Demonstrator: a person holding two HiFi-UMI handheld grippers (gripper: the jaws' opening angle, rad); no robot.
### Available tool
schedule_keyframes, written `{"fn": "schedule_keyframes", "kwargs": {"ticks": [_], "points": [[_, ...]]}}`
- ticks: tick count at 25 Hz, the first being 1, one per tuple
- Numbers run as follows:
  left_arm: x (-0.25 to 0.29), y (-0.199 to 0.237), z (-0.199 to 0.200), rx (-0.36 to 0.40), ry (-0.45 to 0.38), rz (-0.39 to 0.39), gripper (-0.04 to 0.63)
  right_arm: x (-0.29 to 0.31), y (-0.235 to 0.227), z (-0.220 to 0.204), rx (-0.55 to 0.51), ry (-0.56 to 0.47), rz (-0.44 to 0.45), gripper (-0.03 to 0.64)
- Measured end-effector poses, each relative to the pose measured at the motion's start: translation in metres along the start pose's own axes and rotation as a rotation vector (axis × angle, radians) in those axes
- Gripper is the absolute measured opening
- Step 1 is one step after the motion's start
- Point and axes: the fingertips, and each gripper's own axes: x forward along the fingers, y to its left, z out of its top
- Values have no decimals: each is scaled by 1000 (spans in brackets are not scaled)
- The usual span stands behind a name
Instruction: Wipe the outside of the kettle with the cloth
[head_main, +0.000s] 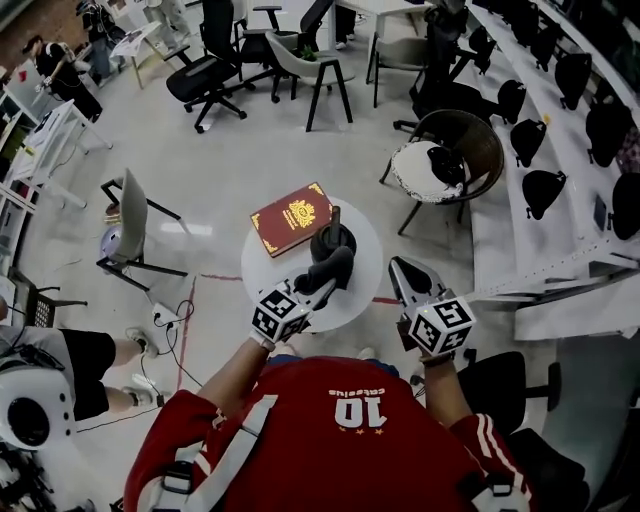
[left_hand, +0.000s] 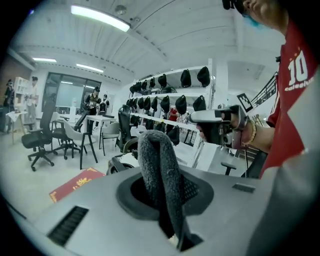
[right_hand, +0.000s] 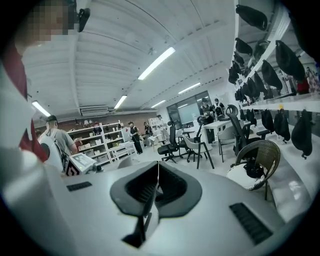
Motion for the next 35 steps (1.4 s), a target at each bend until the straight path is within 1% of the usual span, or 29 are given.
{"fn": "schedule_keyframes", "kwargs": {"ticks": [5,12,16,18,20,22,25,27,31,35], "points": [[-54,30,23,11,-62,76,46,4,15,13,-14,-11,-15,16],[-106,66,47,27,-131,164,46,0,21,28,-26,-44,-56,16],[-135,77,73,51,-179,201,46,-5,21,49,-53,-93,-95,15],[-148,83,88,64,-215,241,46,-9,18,60,-64,-129,-125,15],[-158,87,103,75,-254,281,46,-13,16,69,-51,-165,-151,15],[-165,87,114,82,-282,306,46,-15,16,75,-36,-198,-173,15],[-172,85,125,87,-322,337,46,-19,19,75,-59,-207,-208,15],[-171,87,126,92,-328,349,46,-20,15,72,-71,-193,-238,15],[-166,89,118,94,-291,357,46,-24,10,67,-68,-174,-261,15],[-169,90,119,73,-309,354,46,-29,7,69,-61,-170,-269,15]]}}
